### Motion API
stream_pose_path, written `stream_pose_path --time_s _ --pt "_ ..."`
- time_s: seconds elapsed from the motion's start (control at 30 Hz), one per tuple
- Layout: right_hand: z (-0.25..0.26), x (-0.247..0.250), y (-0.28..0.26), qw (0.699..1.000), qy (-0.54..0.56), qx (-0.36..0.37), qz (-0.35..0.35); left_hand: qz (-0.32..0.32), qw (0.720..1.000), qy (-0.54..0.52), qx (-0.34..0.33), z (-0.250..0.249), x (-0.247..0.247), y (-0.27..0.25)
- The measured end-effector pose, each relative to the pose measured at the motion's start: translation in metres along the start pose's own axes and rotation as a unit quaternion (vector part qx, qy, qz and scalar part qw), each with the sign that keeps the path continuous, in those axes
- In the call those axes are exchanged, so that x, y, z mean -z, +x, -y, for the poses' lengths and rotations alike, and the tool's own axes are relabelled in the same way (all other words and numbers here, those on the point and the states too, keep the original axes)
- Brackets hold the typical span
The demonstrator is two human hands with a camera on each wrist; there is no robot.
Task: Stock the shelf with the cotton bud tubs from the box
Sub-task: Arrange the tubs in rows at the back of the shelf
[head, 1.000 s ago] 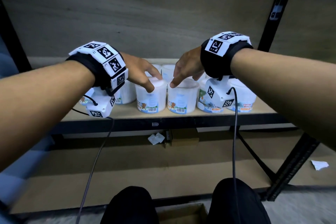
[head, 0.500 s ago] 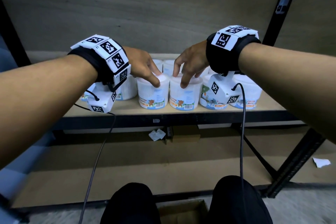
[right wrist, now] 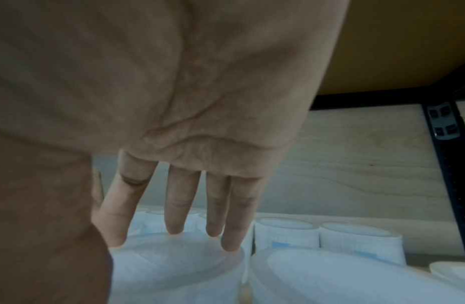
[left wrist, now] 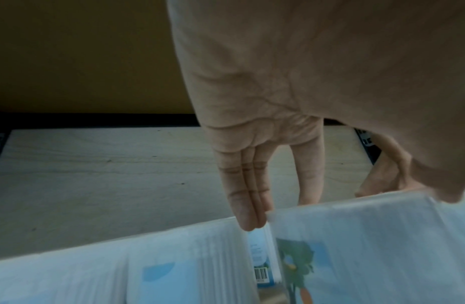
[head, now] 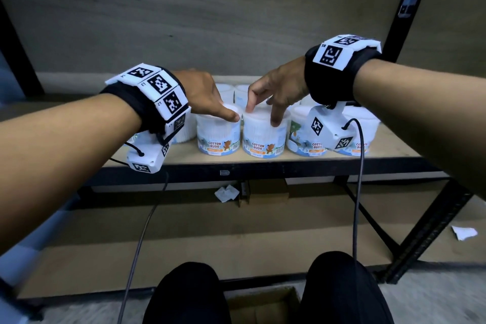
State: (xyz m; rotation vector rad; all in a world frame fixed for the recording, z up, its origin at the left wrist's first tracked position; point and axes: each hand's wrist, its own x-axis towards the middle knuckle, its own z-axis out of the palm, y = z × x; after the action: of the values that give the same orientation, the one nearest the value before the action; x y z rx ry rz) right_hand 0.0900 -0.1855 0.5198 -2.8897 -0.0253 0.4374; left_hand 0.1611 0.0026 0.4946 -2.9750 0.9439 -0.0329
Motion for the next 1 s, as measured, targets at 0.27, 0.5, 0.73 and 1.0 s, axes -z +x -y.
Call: stream_pose_path --time_s 0.27,0.5,0.73,1.0 --pt "0.006 0.005 0.003 0.996 0.041 -0.045 -0.068 0.012 0.999 -0.021 -0.026 0.003 -0.002 -0.007" --pt "0.012 0.000 0.010 0.994 0.012 -0.100 -0.040 0.065 0.995 -0.043 -0.067 0.004 0.005 -0.008" --pt "0.011 0.001 0.008 0.995 0.017 -0.088 -0.050 0.058 0.994 -0.053 -0.072 0.004 0.004 -0.008" --pt "0.005 -0.003 0.007 0.996 0.011 -0.061 -0.057 0.044 0.996 -0.050 -0.064 0.002 0.005 -0.010"
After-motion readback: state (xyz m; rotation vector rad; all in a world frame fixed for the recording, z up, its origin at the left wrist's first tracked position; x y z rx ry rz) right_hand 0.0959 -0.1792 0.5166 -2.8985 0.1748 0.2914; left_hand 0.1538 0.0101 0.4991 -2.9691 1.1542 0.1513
